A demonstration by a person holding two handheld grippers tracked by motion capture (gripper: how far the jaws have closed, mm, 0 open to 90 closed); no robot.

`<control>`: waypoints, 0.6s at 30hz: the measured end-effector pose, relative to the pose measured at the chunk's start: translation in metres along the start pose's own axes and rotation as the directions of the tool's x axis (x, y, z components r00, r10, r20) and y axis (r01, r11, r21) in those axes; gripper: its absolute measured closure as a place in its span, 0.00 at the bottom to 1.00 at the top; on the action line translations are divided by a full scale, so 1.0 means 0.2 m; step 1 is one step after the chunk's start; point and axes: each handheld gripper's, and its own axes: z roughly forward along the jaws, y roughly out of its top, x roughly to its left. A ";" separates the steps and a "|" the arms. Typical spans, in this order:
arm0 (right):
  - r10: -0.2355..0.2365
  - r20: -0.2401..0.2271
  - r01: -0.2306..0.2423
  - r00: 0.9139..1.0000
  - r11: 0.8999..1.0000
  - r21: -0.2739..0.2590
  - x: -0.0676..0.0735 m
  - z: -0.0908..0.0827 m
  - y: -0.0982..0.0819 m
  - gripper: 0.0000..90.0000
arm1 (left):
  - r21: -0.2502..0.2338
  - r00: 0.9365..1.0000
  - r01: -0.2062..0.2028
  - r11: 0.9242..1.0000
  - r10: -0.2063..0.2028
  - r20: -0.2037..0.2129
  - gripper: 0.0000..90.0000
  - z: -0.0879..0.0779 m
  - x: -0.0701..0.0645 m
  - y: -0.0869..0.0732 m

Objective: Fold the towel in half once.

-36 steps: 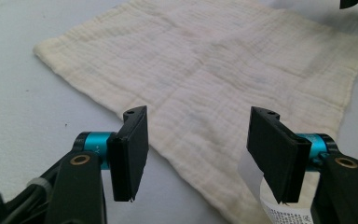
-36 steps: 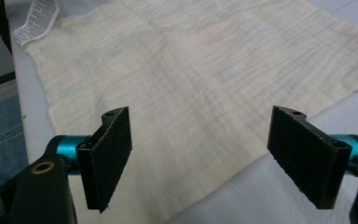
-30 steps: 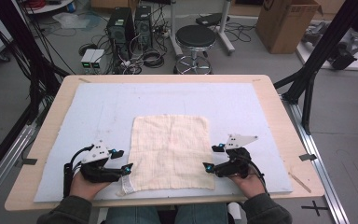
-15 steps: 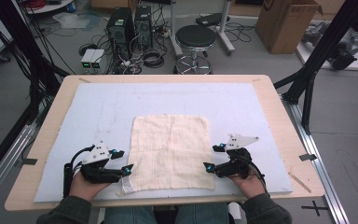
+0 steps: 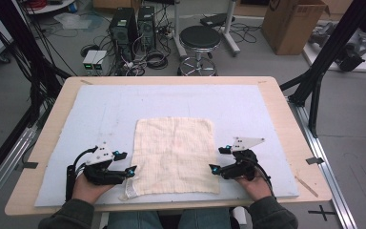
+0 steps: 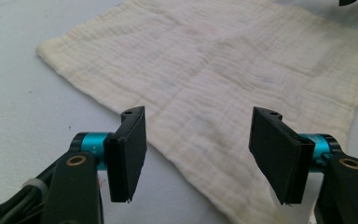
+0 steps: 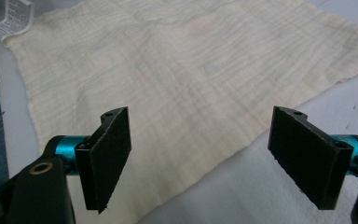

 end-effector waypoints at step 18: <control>0.055 0.016 -0.056 0.998 0.998 0.033 -0.19 0.05 0.15 0.21 | 0.020 0.997 0.070 0.997 -0.069 -0.017 0.41 0.07 0.16 0.16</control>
